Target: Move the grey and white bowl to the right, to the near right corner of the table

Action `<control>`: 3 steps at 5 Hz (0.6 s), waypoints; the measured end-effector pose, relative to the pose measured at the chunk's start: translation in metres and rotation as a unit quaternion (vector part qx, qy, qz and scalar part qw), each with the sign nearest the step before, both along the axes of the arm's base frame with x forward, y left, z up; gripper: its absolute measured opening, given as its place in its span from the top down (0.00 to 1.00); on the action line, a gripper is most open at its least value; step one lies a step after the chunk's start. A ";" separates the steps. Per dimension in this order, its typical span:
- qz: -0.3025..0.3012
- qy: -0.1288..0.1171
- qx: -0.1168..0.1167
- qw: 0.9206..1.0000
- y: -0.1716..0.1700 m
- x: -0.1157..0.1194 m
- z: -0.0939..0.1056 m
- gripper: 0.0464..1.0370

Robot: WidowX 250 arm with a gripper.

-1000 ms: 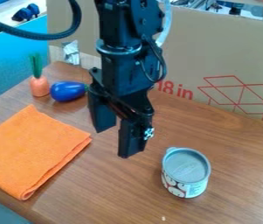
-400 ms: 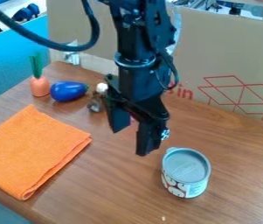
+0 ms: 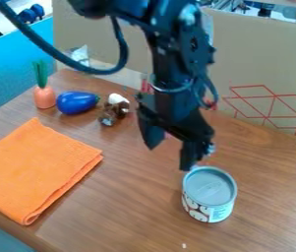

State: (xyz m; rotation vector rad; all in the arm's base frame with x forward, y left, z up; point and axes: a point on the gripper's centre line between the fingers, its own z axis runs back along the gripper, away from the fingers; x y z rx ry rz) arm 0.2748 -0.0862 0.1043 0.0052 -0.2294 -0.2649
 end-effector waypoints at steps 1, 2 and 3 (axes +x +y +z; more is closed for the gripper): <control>0.015 0.004 -0.005 1.000 -0.007 0.001 -0.009 0.04; 0.046 -0.009 0.010 0.999 -0.009 0.001 -0.017 0.04; 0.069 -0.021 0.023 0.997 -0.014 0.002 -0.025 0.04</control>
